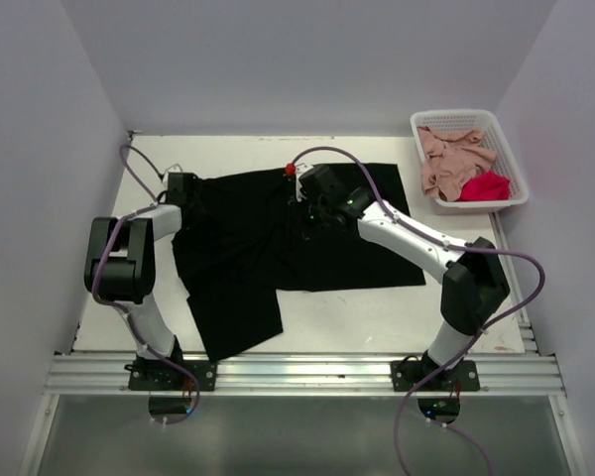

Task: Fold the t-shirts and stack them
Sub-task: Fold the flattened tshirt in 1/3 of the way

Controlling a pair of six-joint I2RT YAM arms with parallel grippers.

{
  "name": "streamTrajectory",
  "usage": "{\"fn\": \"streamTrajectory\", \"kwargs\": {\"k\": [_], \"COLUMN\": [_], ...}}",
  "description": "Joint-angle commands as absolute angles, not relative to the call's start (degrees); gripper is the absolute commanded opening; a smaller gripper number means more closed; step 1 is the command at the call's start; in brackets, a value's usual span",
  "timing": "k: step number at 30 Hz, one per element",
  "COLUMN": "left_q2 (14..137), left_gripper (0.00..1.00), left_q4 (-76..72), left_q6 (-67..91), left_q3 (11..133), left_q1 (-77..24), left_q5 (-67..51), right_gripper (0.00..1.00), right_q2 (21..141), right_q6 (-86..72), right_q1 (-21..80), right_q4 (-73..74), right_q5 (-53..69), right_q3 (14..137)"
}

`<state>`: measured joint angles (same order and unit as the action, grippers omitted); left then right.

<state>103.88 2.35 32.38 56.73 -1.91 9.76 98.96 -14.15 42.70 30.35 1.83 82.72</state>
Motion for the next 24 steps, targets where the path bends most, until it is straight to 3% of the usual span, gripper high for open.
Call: {"fn": "streamTrajectory", "kwargs": {"k": [1,14,24], "left_q2": [109.0,117.6,121.6], "left_gripper": [0.00,0.00,0.00], "left_q4": [2.7,8.0,10.1], "left_q6": [32.3,29.6,29.7], "left_q3": [59.5,74.1,78.8], "left_q1": [-0.1,4.7,9.5], "left_q5": [11.1,5.2,1.1], "right_gripper": [0.00,0.00,0.00], "right_q2": [94.8,97.6,105.6], "right_q6": [-15.3,-22.9,-22.1], "right_q1": [42.4,31.5,25.3], "right_q4": [29.5,32.0,33.2], "right_q5": [-5.0,-17.0,-16.4], "right_q3": [81.1,80.7,86.0]}}
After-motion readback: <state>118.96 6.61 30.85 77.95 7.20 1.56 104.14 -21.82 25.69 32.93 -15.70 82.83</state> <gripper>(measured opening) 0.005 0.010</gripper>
